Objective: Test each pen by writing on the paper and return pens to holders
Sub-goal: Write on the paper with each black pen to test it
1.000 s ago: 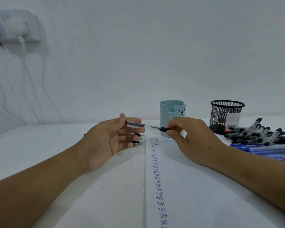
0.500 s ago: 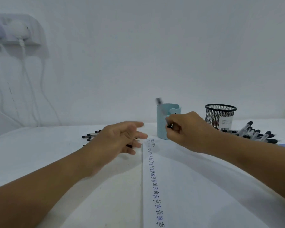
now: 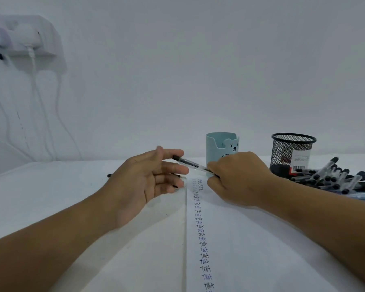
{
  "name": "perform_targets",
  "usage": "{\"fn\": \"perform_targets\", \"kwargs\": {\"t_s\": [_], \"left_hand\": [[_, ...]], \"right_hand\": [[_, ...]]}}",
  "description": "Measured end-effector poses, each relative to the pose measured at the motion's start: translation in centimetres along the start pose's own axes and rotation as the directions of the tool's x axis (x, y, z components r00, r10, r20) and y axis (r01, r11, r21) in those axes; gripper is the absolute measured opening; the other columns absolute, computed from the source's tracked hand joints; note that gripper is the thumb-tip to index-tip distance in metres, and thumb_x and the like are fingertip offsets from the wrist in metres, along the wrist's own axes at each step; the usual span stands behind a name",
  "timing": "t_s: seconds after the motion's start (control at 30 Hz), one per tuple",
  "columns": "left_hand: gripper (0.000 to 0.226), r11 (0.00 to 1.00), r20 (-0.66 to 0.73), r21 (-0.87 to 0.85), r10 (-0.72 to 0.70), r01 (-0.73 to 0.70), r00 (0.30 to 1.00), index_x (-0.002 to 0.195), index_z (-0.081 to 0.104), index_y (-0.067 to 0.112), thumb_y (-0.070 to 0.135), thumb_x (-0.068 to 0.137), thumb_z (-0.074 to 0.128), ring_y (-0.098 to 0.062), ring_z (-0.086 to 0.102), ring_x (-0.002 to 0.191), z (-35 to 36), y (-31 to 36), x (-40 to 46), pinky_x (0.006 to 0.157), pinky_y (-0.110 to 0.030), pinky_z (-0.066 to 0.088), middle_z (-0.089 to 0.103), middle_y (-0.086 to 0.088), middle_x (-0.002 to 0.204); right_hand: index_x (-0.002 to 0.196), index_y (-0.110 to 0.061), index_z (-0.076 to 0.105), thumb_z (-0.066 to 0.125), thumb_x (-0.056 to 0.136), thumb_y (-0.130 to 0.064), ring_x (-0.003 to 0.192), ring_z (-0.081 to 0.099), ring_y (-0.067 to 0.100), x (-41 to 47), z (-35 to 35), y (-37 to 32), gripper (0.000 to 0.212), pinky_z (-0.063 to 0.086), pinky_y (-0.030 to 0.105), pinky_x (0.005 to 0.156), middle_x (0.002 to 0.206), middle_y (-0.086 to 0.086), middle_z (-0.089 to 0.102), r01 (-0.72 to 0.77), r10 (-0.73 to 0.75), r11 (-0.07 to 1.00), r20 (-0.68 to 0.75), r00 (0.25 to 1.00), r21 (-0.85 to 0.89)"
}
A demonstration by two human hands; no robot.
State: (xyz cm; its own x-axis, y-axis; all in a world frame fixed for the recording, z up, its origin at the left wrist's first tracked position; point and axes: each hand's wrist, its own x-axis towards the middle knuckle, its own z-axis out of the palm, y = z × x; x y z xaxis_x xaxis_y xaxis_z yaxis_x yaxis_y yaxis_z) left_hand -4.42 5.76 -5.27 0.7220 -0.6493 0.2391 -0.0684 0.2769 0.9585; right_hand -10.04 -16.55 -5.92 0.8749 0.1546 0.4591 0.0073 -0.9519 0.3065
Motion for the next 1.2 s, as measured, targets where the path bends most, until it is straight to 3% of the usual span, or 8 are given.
{"fn": "perform_targets", "kwargs": {"t_s": [0.2,0.4,0.57,0.77,1.0,1.07,1.1,1.2], "left_hand": [[0.024,1.000,-0.053,0.014,-0.007,0.008,0.999,0.098,0.068,0.002,0.014,0.079,0.059,-0.019,0.065,0.063,-0.1,-0.5,0.0,0.057,-0.020,0.054,0.068,-0.013,0.073],[0.020,0.999,-0.051,0.052,-0.004,0.006,0.999,0.093,0.067,0.003,0.013,0.076,0.062,-0.019,0.062,0.059,0.0,-0.2,-0.4,0.054,-0.022,0.053,0.065,-0.012,0.069],[0.029,0.998,-0.074,-0.055,-0.008,0.004,0.997,0.102,0.071,0.005,0.019,0.079,0.062,-0.023,0.064,0.065,0.1,0.0,-0.3,0.057,-0.025,0.056,0.065,-0.009,0.074],[0.017,0.996,-0.014,-0.063,-0.064,0.063,0.998,0.081,0.080,0.011,0.012,0.077,0.063,-0.022,0.068,0.068,-0.1,-0.6,-0.5,0.056,-0.023,0.055,0.062,-0.009,0.069],[0.032,1.000,-0.050,-0.029,0.007,-0.009,0.999,0.118,0.067,0.012,0.028,0.092,0.057,-0.025,0.065,0.074,-0.5,-0.1,0.0,0.060,-0.026,0.056,0.069,-0.014,0.085],[0.020,0.976,-0.040,0.215,0.045,-0.035,0.998,0.113,0.072,0.015,0.022,0.098,0.060,-0.023,0.065,0.079,-1.3,-0.6,0.0,0.062,-0.027,0.055,0.073,-0.013,0.091],[0.014,0.920,0.000,0.386,0.072,-0.066,0.997,0.106,0.076,0.020,0.020,0.096,0.066,-0.019,0.065,0.080,-1.7,-0.9,-0.1,0.064,-0.025,0.054,0.075,-0.008,0.093],[0.013,0.564,0.183,0.801,0.087,-0.200,0.979,0.096,0.079,0.035,0.025,0.093,0.072,-0.004,0.063,0.086,-2.3,-1.8,-0.1,0.071,-0.013,0.047,0.073,0.018,0.101]], "right_hand": [[0.085,-0.020,0.042,0.030,0.098,-0.038,0.072,0.050,0.029,-0.4,-0.3,-1.1,0.026,0.030,0.034,0.056,0.080,0.001,0.054,0.041,-0.041,0.999,0.015,0.999,-0.026],[0.089,-0.019,0.043,0.029,0.099,-0.038,0.076,0.054,0.029,-0.8,-0.4,-1.6,0.025,0.032,0.034,0.057,0.087,0.002,0.061,0.044,-0.044,0.998,0.011,0.999,-0.045],[0.088,-0.019,0.040,0.030,0.099,-0.037,0.076,0.055,0.030,-0.2,-0.7,-1.6,0.023,0.033,0.033,0.058,0.081,0.000,0.055,-0.014,0.014,0.999,-0.009,1.000,-0.043],[0.090,-0.017,0.043,0.029,0.102,-0.036,0.076,0.053,0.029,-0.9,-0.6,-2.3,0.026,0.027,0.032,0.052,0.085,0.001,0.057,0.040,-0.041,0.996,-0.012,0.999,-0.075],[0.085,-0.022,0.045,0.037,0.096,-0.034,0.071,0.057,0.028,0.2,-0.2,-1.2,0.018,0.044,0.033,0.061,0.079,-0.002,0.061,-0.099,0.117,0.988,-0.162,0.980,0.118],[0.070,-0.022,0.048,0.049,0.093,-0.028,0.061,0.051,0.017,0.0,0.6,-1.1,0.024,0.038,0.031,0.056,0.063,-0.004,0.057,-0.140,0.228,0.900,-0.173,0.958,0.412],[0.065,-0.021,0.052,0.055,0.091,-0.023,0.057,0.048,0.013,-0.1,1.0,-1.1,0.026,0.038,0.030,0.055,0.060,-0.003,0.057,-0.164,0.299,0.778,-0.128,0.946,0.606],[0.074,-0.009,0.066,0.067,0.086,-0.014,0.053,0.052,0.016,0.0,1.5,-1.2,0.013,0.043,0.026,0.053,0.062,0.007,0.064,-0.257,0.389,0.386,0.097,0.916,0.886]]}}
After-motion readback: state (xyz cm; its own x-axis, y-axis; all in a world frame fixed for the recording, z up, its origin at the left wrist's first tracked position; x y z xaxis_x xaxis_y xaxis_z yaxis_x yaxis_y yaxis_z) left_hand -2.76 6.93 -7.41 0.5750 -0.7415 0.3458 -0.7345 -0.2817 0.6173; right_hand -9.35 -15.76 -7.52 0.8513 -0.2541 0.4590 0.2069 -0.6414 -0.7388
